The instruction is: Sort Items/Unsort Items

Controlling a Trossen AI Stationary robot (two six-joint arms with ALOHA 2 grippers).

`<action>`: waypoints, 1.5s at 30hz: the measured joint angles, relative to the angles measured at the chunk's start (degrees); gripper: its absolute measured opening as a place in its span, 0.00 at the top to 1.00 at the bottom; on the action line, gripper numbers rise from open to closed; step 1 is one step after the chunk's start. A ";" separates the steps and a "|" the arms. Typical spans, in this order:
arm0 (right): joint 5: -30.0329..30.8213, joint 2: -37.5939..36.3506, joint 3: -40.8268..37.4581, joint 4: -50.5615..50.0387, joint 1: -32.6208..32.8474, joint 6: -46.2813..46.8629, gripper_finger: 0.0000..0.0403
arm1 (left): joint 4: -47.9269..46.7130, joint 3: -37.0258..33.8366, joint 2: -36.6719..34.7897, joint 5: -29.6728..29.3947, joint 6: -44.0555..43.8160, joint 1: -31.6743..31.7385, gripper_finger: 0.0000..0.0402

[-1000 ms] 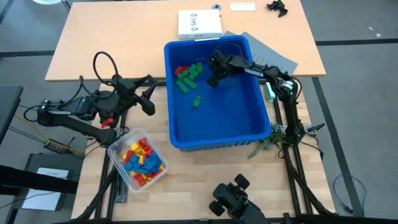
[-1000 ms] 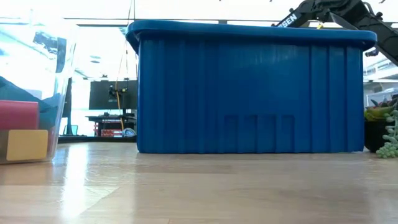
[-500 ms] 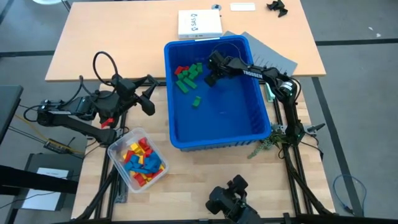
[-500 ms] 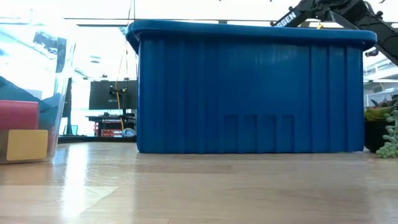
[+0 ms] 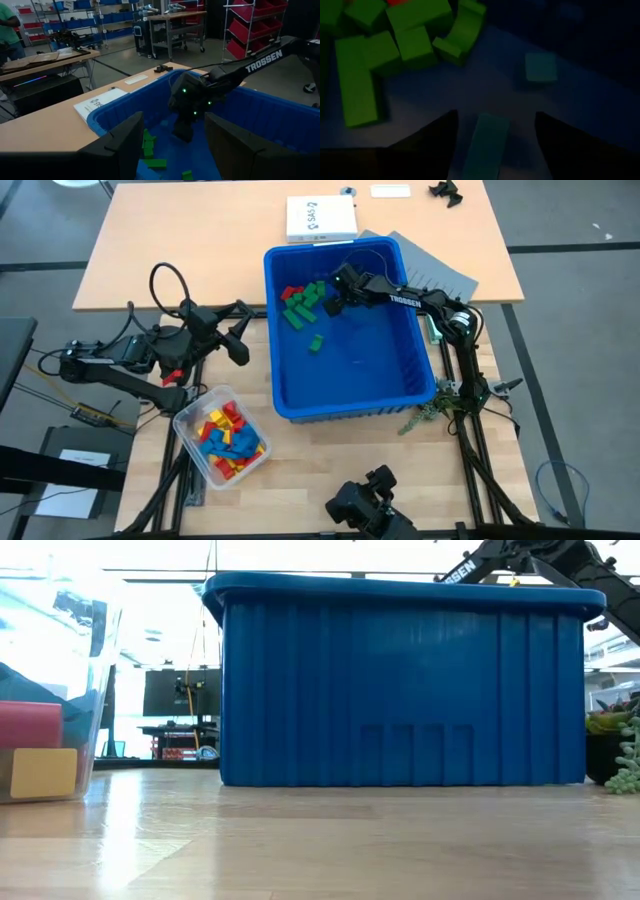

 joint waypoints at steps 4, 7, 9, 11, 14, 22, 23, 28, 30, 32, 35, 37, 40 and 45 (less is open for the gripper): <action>-0.04 0.00 -3.36 2.63 -0.02 1.07 0.36 | 0.00 -0.02 -0.02 0.00 0.00 0.01 0.46; -0.03 0.00 -5.13 3.93 -0.02 2.00 0.37 | 0.00 0.00 -0.02 0.01 0.00 0.01 0.46; -0.02 0.00 -6.35 6.05 -0.02 2.05 0.38 | 0.00 0.00 0.00 0.01 -0.01 0.00 0.46; -0.02 0.00 -7.35 6.64 -0.02 2.22 0.38 | -0.02 -0.02 0.00 0.01 0.01 0.00 0.46; -0.02 -0.02 -8.65 9.24 -0.02 2.57 0.39 | 0.00 0.00 0.00 0.00 -0.01 -0.01 0.46; -2.38 -0.02 -13.57 14.02 -0.02 3.13 0.44 | 0.00 0.00 -0.02 0.01 0.01 -0.01 0.46; -2.47 -0.02 -14.09 14.66 -0.02 3.11 0.46 | 0.00 0.00 -0.01 0.01 0.02 0.01 0.46; -2.51 -0.02 -15.37 16.68 0.03 1.98 0.63 | -0.01 0.00 -0.01 0.00 0.00 0.01 0.46; -2.49 -0.02 -15.50 16.83 0.09 0.64 0.68 | 0.00 0.00 -0.01 0.01 0.01 0.01 0.46; -2.49 -0.02 -15.50 17.08 0.19 -0.87 0.68 | -0.02 0.00 0.00 0.00 0.00 0.01 0.46; -2.51 -0.06 -15.48 17.31 0.41 -2.84 0.68 | 0.00 0.00 -0.02 -0.01 0.00 0.01 0.46; -2.51 -0.56 -15.45 17.01 0.63 -3.41 0.68 | -0.01 0.00 0.00 0.01 0.00 0.01 0.46; -2.69 -2.68 -15.45 17.05 1.50 -4.38 0.68 | 0.00 0.00 -0.01 0.01 0.00 0.01 0.46; -8.27 -7.96 -15.34 17.17 3.67 -7.07 0.66 | 0.00 0.00 -0.02 0.01 0.01 -0.01 0.46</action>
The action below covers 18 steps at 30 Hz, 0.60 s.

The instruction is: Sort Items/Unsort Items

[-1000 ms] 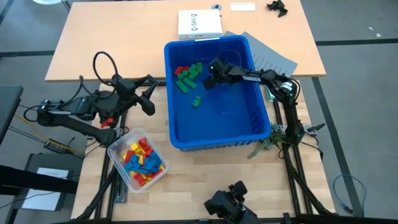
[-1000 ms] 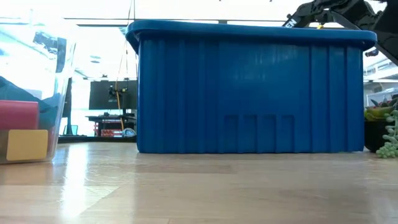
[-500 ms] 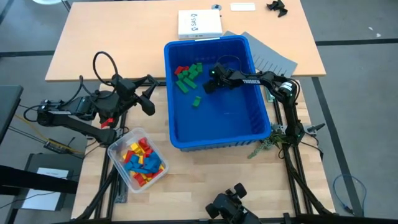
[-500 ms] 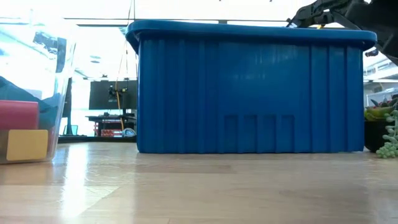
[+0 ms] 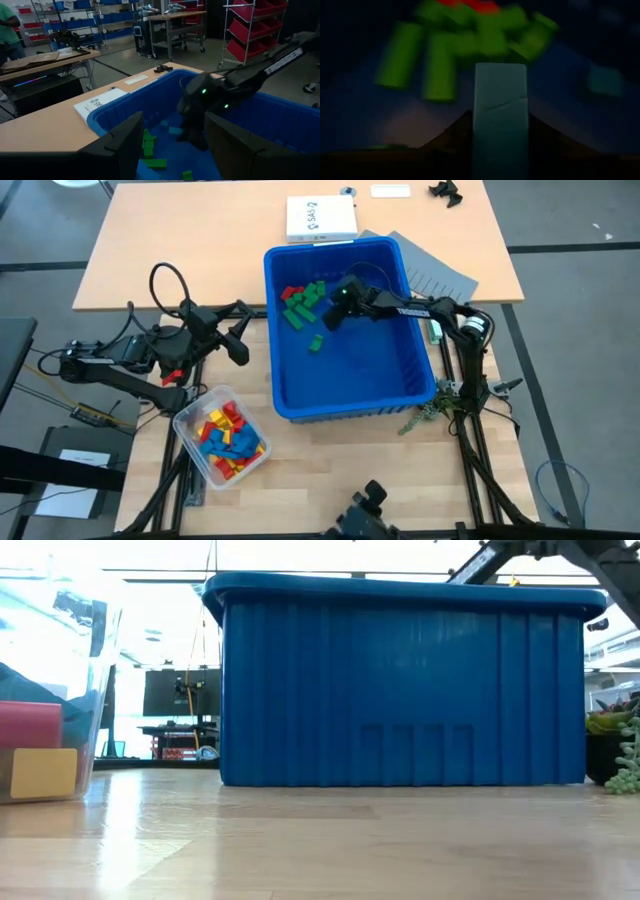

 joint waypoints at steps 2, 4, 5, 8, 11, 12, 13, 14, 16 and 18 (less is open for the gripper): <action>-2.85 -2.18 0.00 0.18 1.28 -0.09 0.67 | -0.01 0.00 0.01 0.00 -0.02 0.01 0.46; -5.72 -4.24 0.02 0.94 2.74 0.02 0.67 | -0.01 0.00 0.01 -0.01 0.00 0.01 0.46; -7.06 -5.12 0.02 1.40 3.64 0.18 0.67 | -0.02 0.00 0.00 -0.01 0.00 0.01 0.46; -10.64 -7.18 0.04 3.24 6.65 0.32 0.66 | 0.00 0.00 0.01 0.00 -0.01 0.01 0.46; -12.89 -8.66 0.05 5.23 10.30 0.96 0.66 | -0.01 0.00 0.00 -0.01 0.00 0.01 0.46; -13.32 -8.98 0.07 6.14 11.57 1.43 0.66 | 0.00 0.00 0.00 0.00 -0.01 0.02 0.46; -13.91 -9.06 0.07 7.04 12.76 2.23 0.66 | -0.01 -0.01 0.00 0.00 -0.02 0.02 0.46; -14.65 -9.06 0.07 8.11 13.96 3.27 0.67 | -0.01 0.00 0.01 -0.01 -0.02 0.01 0.46; -17.25 -9.06 0.07 9.84 16.14 5.75 0.67 | -0.02 -0.02 0.02 0.00 -0.02 0.00 0.46; -19.22 -9.06 0.07 11.97 18.32 7.35 0.67 | 0.02 0.00 0.00 0.00 -0.01 0.02 0.46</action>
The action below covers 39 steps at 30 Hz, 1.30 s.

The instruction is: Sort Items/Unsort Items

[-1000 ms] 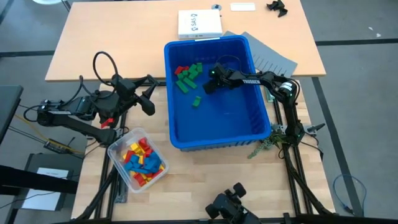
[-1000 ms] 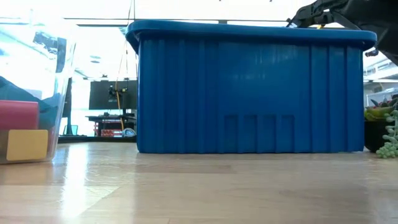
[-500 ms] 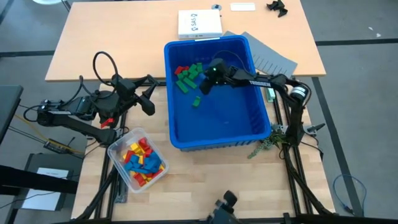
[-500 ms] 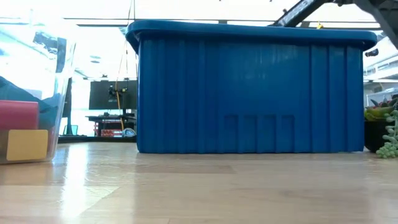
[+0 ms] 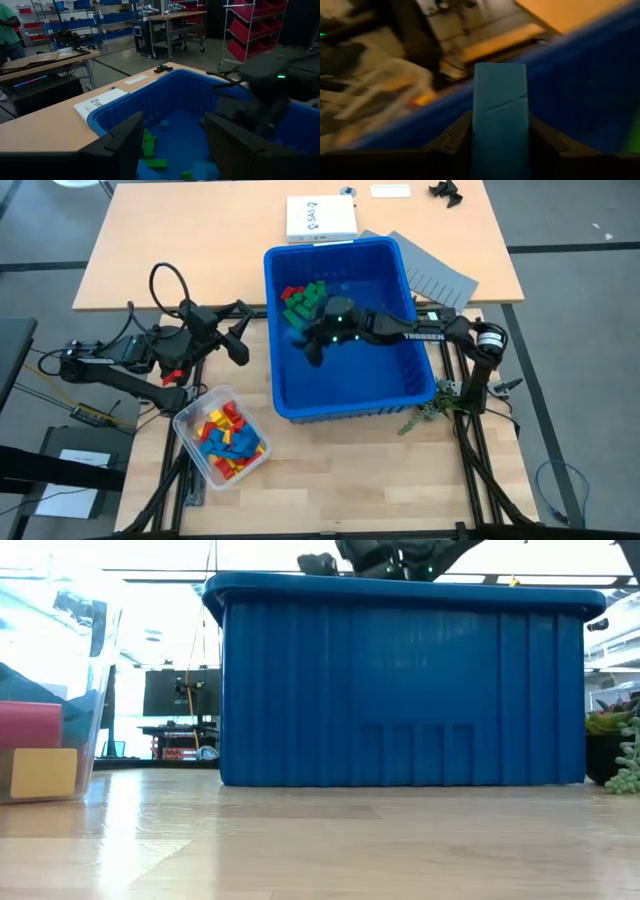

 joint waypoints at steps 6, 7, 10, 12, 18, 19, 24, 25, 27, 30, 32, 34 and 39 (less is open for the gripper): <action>-1.31 0.02 0.02 6.58 5.93 0.83 0.66 | -0.04 0.00 0.00 0.00 0.00 0.00 0.46; -2.49 0.02 0.02 7.34 6.63 0.83 0.67 | 0.00 0.00 0.00 -0.02 0.00 -0.02 0.46; -5.18 0.07 0.02 9.49 8.44 1.65 0.67 | -0.04 0.00 0.02 0.00 0.02 -0.02 0.46; -5.15 0.07 0.02 12.05 9.52 2.85 0.66 | -0.02 0.00 0.00 0.00 0.02 0.00 0.46; -9.32 0.07 0.02 18.31 12.14 3.86 0.66 | -0.02 -0.02 0.00 -0.02 0.00 -0.02 0.46; -9.95 0.07 0.02 19.12 12.43 3.85 0.66 | -0.02 -0.01 0.02 0.00 0.01 0.00 0.46; -9.59 0.09 0.02 23.60 13.46 4.20 0.66 | -0.02 0.00 0.01 -0.01 0.01 -0.01 0.46; -9.24 0.11 0.02 23.98 13.61 4.16 0.67 | -0.02 0.00 0.02 0.00 0.00 -0.02 0.46; -8.07 0.13 0.02 24.27 13.77 4.16 0.67 | -0.02 0.00 0.02 -0.02 0.02 -0.02 0.46; -6.80 0.13 0.02 24.32 13.82 3.65 0.67 | -0.03 0.00 0.01 -0.01 0.02 0.00 0.46; -6.54 0.15 0.02 24.53 13.80 3.61 0.67 | -0.02 0.00 0.00 -0.01 0.00 0.00 0.46; -6.40 0.15 0.02 24.80 13.86 3.44 0.67 | -0.02 0.00 0.00 0.00 0.00 0.00 0.46; -3.50 0.20 0.02 25.32 14.17 1.70 0.67 | -0.02 0.00 0.01 -0.01 0.00 -0.01 0.46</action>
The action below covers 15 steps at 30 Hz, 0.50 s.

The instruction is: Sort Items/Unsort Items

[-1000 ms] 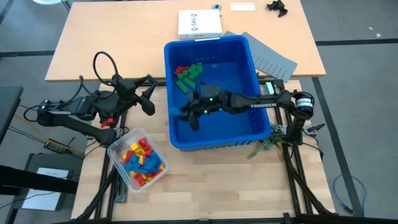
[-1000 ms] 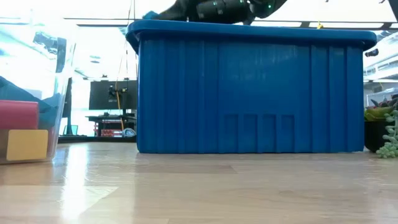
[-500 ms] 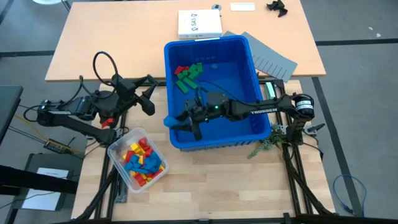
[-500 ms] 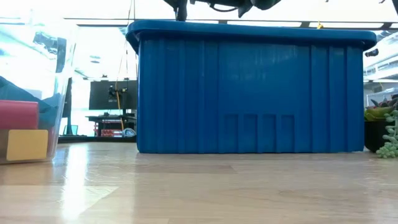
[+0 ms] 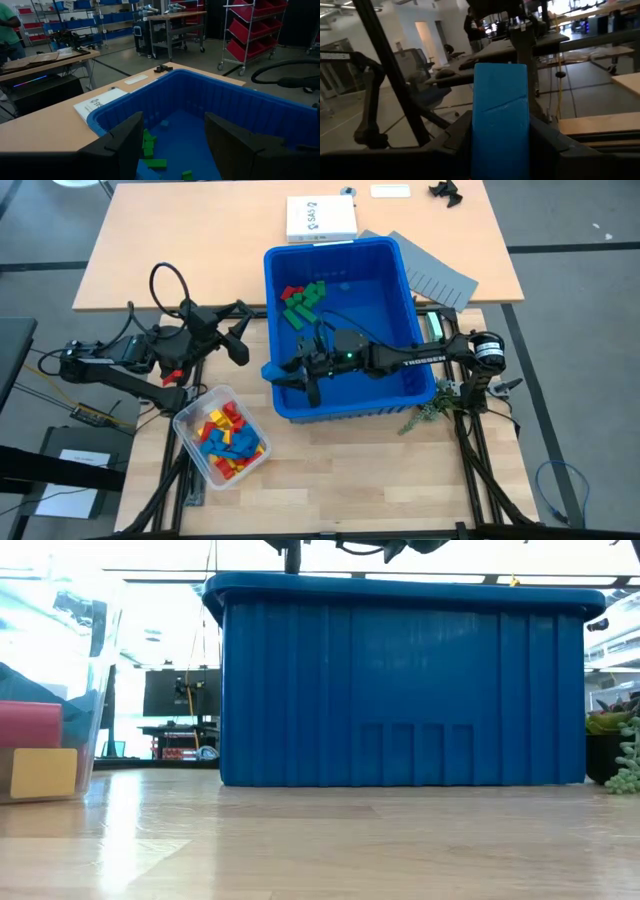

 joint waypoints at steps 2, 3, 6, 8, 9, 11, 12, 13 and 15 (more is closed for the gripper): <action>0.61 0.00 0.00 0.10 -0.07 -0.05 0.67 | 0.00 0.00 -0.01 0.01 0.01 0.00 0.46; 0.65 0.00 0.00 0.16 -0.07 -0.06 0.67 | -0.02 0.00 0.00 0.01 0.01 0.01 0.46; 0.54 0.02 0.00 1.00 -0.06 -0.13 0.67 | 0.00 -0.02 -0.01 0.01 0.00 0.01 0.46; 1.05 0.02 0.04 1.21 0.48 -0.74 0.67 | 0.00 0.00 -0.01 0.00 0.00 0.01 0.46; 2.15 0.02 0.04 1.19 0.79 -1.38 0.67 | 0.00 0.00 0.01 0.01 0.00 0.01 0.46; 3.62 0.02 0.04 1.26 1.38 -2.97 0.67 | 0.00 -0.01 -0.01 0.00 0.00 0.01 0.46; 4.02 0.02 0.04 1.44 1.59 -3.50 0.67 | 0.00 0.00 0.00 0.01 0.01 0.00 0.46; 4.37 0.02 0.04 1.51 1.73 -3.74 0.67 | 0.00 0.00 0.01 0.00 0.01 0.01 0.46; 4.43 0.02 0.04 1.46 1.98 -4.20 0.67 | 0.00 0.00 -0.01 0.01 0.00 0.01 0.46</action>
